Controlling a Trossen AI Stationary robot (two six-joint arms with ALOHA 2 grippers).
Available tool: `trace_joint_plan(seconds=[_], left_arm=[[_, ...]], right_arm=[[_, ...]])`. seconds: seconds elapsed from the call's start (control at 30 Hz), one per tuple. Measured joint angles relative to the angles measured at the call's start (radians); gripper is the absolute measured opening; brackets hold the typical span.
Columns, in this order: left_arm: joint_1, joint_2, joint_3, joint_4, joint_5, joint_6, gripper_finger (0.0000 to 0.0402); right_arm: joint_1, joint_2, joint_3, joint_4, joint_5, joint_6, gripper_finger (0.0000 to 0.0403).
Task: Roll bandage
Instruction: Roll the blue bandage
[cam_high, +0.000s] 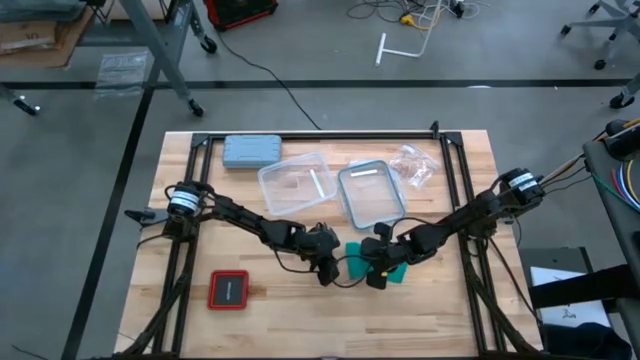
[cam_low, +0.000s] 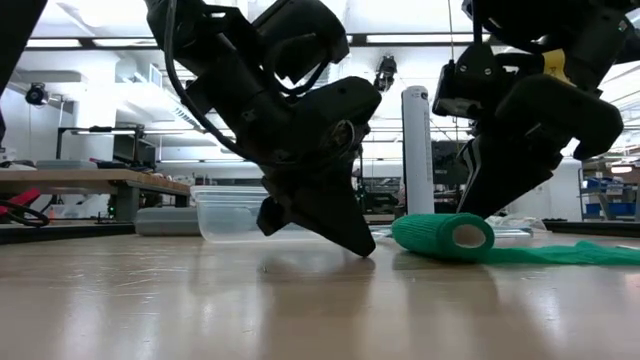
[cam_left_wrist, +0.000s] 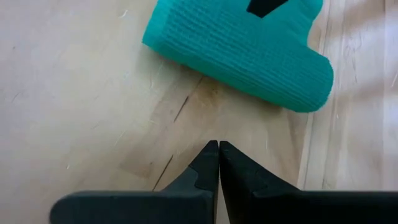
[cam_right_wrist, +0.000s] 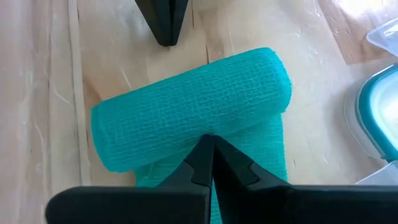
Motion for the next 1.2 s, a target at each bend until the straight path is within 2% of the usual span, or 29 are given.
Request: trace_joint_plan(seconds=[0.43,0.83,1.2], left_arm=[[-0.002,-0.001,0.0,-0.001,-0.001,-0.008,0.0002],[0.0,-0.002,0.0,0.111,-0.069,0.013,0.0002],[0.001,0.052,0.0,0.132,-0.083,0.008,0.0001]], right_arm=[[-0.002,0.0,0.0,0.028,-0.01,-0.004,0.0002],[0.002,-0.049,-0.001,-0.08,0.007,0.068,0.0002],[0.005,0.003,0.0,-0.027,0.0,0.068,0.0002]])
